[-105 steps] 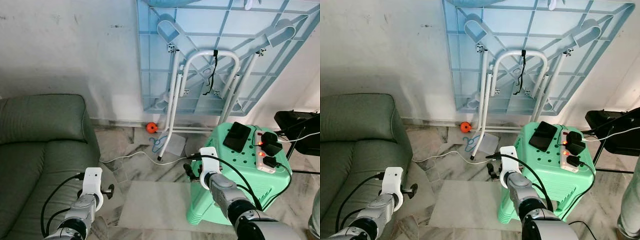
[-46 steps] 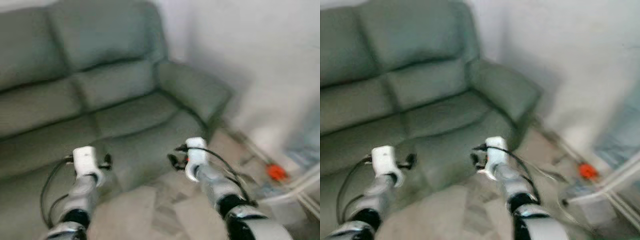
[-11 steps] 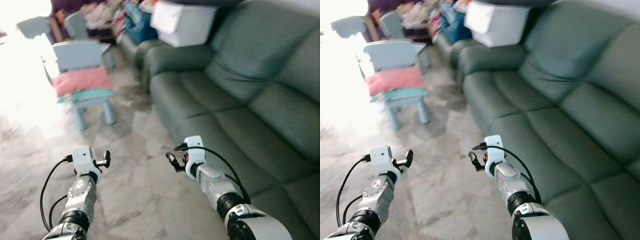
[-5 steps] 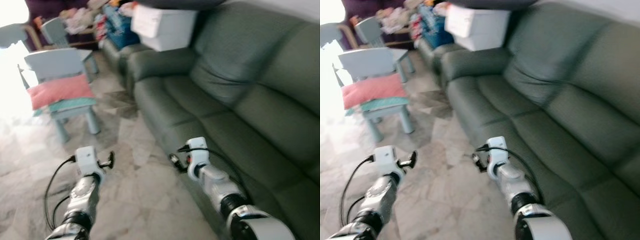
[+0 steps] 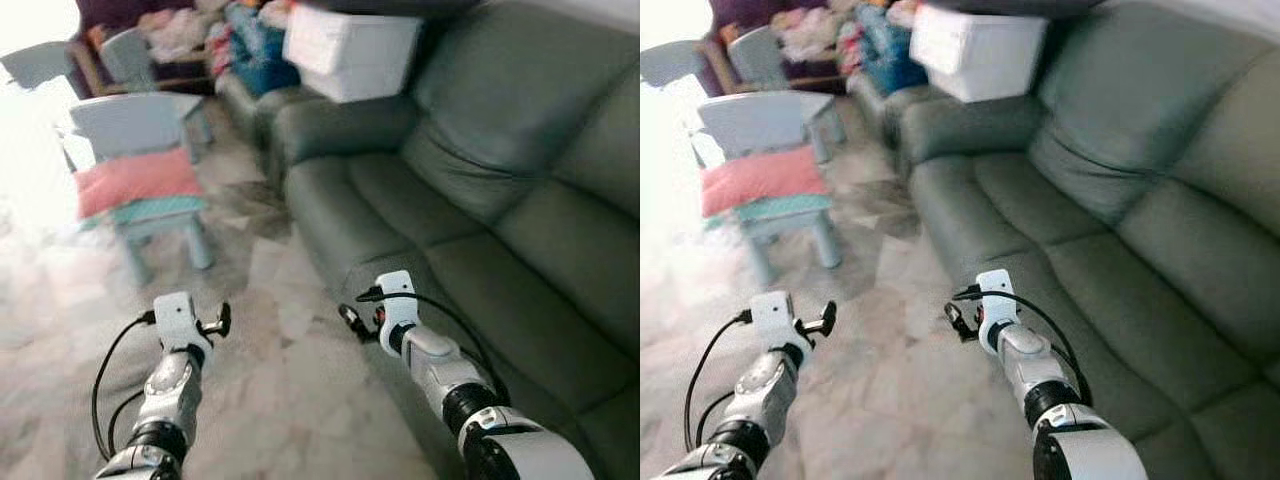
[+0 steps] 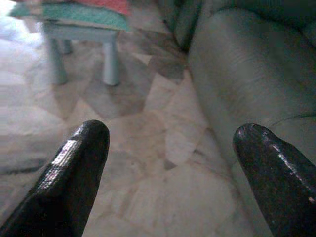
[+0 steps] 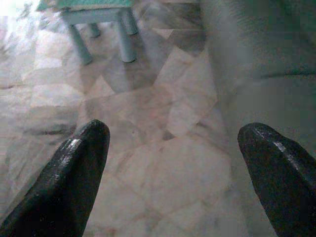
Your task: Move the pillow to the sofa
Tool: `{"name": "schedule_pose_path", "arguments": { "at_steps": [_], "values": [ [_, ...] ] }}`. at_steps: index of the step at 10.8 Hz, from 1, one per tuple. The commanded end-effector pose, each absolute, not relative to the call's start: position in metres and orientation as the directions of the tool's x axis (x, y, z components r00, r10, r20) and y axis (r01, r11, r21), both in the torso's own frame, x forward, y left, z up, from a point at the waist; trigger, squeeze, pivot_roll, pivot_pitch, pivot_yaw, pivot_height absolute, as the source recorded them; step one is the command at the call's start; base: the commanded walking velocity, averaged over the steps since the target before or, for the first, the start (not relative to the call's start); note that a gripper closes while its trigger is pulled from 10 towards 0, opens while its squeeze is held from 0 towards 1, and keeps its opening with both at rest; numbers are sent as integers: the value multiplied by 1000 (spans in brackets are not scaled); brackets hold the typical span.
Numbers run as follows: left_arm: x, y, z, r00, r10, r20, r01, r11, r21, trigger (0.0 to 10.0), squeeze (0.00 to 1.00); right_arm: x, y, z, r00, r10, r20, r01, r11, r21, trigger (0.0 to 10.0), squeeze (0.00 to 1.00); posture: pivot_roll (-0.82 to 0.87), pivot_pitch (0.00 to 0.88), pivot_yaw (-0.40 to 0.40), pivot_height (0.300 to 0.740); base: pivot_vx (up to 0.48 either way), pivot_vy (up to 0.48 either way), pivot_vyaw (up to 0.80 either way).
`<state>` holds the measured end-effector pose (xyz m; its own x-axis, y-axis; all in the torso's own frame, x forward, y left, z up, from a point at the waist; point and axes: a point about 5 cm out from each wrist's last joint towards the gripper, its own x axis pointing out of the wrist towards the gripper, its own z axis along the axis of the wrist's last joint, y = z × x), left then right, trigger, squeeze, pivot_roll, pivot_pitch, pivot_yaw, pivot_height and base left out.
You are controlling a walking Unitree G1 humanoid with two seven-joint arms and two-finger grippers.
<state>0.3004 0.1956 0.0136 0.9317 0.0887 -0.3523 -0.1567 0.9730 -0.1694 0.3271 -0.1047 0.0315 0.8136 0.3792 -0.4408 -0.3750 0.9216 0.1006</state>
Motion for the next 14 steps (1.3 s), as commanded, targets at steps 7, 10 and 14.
{"name": "schedule_pose_path", "arguments": {
  "at_steps": [7,10,14],
  "values": [
    [294,211,11,919,142,-367,-204,969,-136,10000,0,330,-94,39,826,416,-381,-402,908,121,10000,0,-102,0,-48,740,227,371,114],
    [294,208,10,921,124,-369,-190,970,-149,10000,0,329,-91,41,821,442,-362,-435,894,104,10000,0,-105,0,-48,740,386,284,0],
    [293,207,8,917,125,-378,-189,972,-137,10000,0,329,-89,41,816,455,-356,-455,886,88,10000,0,-103,0,-51,740,444,0,0]
  ]
}}
